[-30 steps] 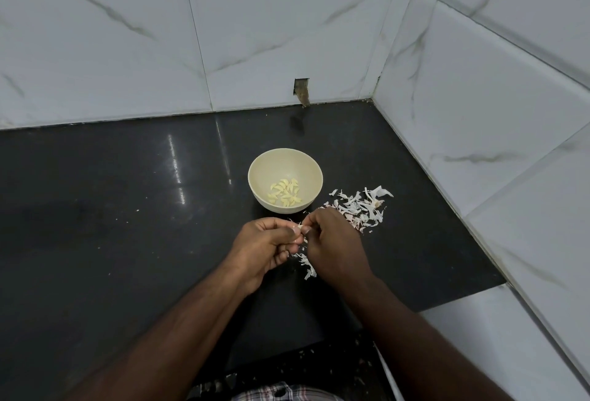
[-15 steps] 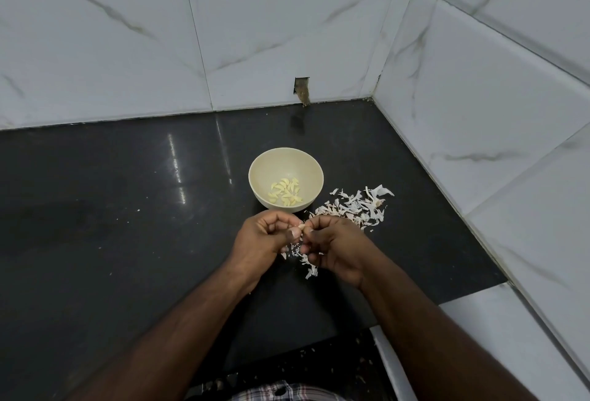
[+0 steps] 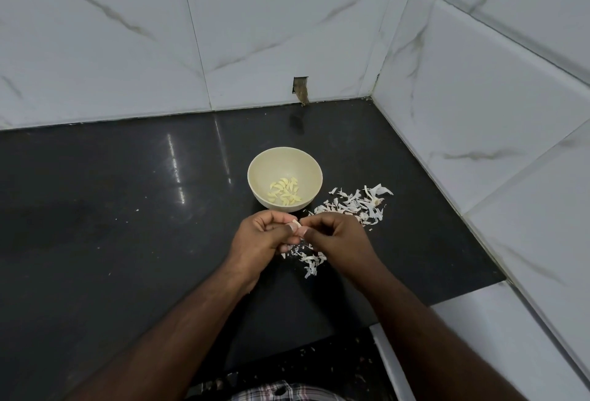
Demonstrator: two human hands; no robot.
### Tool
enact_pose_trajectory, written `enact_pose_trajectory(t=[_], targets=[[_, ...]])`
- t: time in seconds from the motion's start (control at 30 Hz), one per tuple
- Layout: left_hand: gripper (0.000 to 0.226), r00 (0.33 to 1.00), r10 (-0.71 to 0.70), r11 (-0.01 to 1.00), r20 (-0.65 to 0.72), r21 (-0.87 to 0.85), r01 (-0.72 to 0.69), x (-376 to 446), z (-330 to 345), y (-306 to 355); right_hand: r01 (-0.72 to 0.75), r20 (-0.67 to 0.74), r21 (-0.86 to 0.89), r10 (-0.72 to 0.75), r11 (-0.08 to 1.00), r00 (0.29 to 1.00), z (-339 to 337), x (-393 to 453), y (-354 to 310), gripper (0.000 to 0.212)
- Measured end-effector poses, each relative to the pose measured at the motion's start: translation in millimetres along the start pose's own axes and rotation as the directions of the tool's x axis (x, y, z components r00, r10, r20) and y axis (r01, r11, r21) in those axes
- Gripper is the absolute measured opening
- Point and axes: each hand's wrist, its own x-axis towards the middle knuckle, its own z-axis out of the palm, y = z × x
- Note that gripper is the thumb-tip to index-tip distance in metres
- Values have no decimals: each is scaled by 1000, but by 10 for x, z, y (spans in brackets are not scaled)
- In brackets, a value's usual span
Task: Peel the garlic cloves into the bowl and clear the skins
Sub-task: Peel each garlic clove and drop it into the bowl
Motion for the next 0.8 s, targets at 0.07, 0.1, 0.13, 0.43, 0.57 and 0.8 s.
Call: enact_pose_trajectory(t=[0.07,0.1,0.13,0.43,0.57,0.8], targets=[[11,1000,-7,1000,7,4,7,-3,5,0,37,-16,-69,-38,997,999,26,0,17,18],[11,1000,-9,1000,6,11,9,-6,9,-2,37,-39,-89,-40,995,998,34,1,24,18],[10,1000,-7,1000,-2,23,7,-8,8,-4,29,-63,-97,-35,995,997,41,5,30,16],[12,998,63,985,-9,164,-61,-31,-43,22,23,-59,-229,-38,973,998,31,39,46,15],[8,996,84,983,7,164,-84,-30,-38,37,35,-9,-307,-39,951,999,48,31,29,18],[11,991,127,957,40,260,-133,-22,-44,31,-212,84,143,201,967,976,45,31,-21,21]])
